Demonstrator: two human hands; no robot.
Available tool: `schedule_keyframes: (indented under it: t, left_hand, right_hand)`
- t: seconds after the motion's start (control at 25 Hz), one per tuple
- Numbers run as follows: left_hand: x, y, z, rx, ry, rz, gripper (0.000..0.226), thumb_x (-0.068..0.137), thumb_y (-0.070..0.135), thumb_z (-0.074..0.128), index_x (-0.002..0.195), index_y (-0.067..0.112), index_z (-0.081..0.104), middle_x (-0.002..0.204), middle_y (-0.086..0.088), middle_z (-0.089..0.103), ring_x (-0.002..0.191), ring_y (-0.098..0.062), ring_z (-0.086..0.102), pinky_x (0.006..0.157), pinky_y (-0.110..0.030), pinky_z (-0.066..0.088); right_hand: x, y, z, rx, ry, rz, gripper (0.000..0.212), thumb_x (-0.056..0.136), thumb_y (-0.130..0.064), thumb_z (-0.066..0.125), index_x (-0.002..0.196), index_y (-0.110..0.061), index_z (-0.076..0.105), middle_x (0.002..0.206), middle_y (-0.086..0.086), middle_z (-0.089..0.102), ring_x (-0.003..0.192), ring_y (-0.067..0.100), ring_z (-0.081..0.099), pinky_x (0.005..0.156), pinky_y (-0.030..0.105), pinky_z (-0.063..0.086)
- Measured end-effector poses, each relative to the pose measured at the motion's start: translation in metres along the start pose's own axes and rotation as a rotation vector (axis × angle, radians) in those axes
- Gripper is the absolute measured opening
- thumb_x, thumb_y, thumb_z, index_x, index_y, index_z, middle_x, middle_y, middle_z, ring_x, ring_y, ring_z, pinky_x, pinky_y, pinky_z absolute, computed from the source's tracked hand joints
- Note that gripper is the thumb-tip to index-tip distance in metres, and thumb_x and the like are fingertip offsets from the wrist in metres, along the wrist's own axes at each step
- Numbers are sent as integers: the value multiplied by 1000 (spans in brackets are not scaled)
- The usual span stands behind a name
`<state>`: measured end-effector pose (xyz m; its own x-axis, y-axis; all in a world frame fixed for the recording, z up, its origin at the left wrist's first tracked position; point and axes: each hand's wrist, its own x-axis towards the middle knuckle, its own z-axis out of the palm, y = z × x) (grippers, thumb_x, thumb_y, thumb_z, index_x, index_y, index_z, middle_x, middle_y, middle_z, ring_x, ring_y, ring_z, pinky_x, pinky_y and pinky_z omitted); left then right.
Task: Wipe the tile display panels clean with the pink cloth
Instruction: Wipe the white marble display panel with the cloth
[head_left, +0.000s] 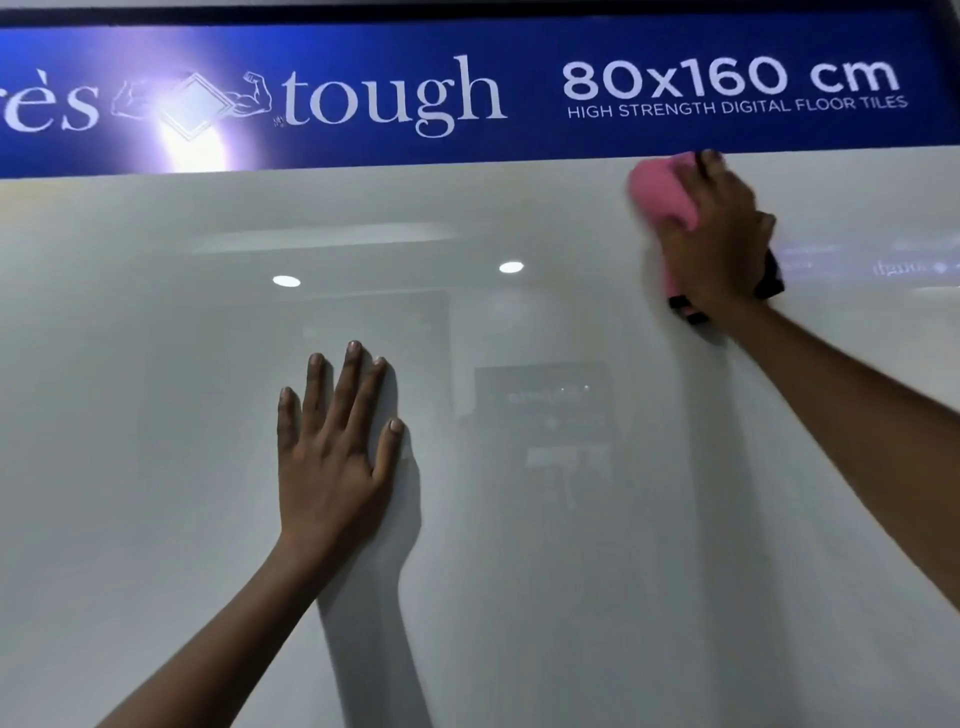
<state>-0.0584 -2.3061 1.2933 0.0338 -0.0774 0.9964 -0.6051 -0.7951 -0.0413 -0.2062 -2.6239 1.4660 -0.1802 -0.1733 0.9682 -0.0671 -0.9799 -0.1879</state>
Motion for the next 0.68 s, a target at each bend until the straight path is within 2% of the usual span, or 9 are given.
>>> schedule_keyframes:
  t: [0.12, 0.2, 0.28, 0.32, 0.4, 0.48, 0.56, 0.6, 0.68]
  left_hand:
    - [-3, 1, 2, 6, -3, 4, 60, 98, 43, 22, 155, 27, 16, 162, 9, 6, 150, -17, -1, 120, -40, -4]
    - [-1, 0, -1, 2, -18, 10, 58, 99, 42, 19, 155, 25, 20, 162, 7, 8, 150, -17, 1, 120, -42, -1]
    - [-2, 2, -7, -54, -31, -11, 59, 99, 44, 18, 154, 23, 24, 162, 5, 10, 150, -18, 2, 119, -42, 0]
    - [-9, 4, -10, -77, -37, -39, 59, 98, 44, 19, 153, 23, 25, 162, 6, 10, 150, -19, 2, 119, -41, -1]
    - [-35, 7, -11, -71, -44, -90, 59, 98, 45, 22, 153, 26, 23, 162, 8, 7, 151, -21, -1, 119, -41, -4]
    - [-62, 6, -8, -31, -67, -94, 60, 98, 46, 23, 155, 25, 19, 163, 6, 5, 151, -22, -5, 119, -43, -6]
    - [-73, 0, -2, 0, -60, -65, 61, 98, 43, 25, 155, 23, 18, 163, 3, 7, 151, -24, -4, 120, -46, -5]
    - [-74, -1, -1, 5, -49, -63, 60, 98, 42, 25, 155, 23, 19, 163, 2, 9, 151, -24, -3, 120, -46, -4]
    - [-76, 0, 1, 3, -31, -68, 60, 98, 41, 26, 155, 22, 18, 163, 1, 10, 151, -25, -2, 120, -45, -4]
  right_hand:
    - [-108, -52, 11, 176, -119, -337, 67, 79, -34, 50, 144, -20, 46, 153, 7, 39, 140, 24, 36, 105, 42, 32]
    - [-196, -80, 7, 142, -269, -685, 73, 73, -37, 52, 143, -21, 48, 154, 5, 38, 142, 22, 32, 103, 39, 29]
    - [-226, -83, -2, 94, -392, -943, 74, 71, -37, 53, 143, -21, 48, 155, 4, 36, 143, 23, 31, 99, 37, 29]
    - [-216, -77, -6, 111, -413, -980, 73, 71, -37, 53, 142, -19, 50, 154, 6, 38, 142, 23, 33, 98, 36, 31]
    - [-172, -53, -6, 109, -326, -769, 71, 77, -42, 48, 142, -13, 50, 150, 13, 42, 138, 28, 38, 103, 42, 38]
    - [-112, -15, -13, 40, -182, -368, 72, 83, -46, 39, 145, -8, 45, 150, 19, 41, 135, 38, 39, 104, 52, 37]
    - [-71, 15, -22, -10, -110, -64, 70, 83, -40, 40, 148, -15, 40, 156, 11, 32, 138, 35, 33, 104, 49, 32]
    - [-66, 16, -23, -14, -76, -11, 69, 82, -36, 43, 149, -20, 39, 158, 7, 30, 140, 32, 31, 104, 47, 30]
    - [-88, 3, -17, 0, -38, -54, 68, 81, -32, 47, 148, -23, 40, 157, 5, 31, 140, 29, 33, 104, 45, 31]
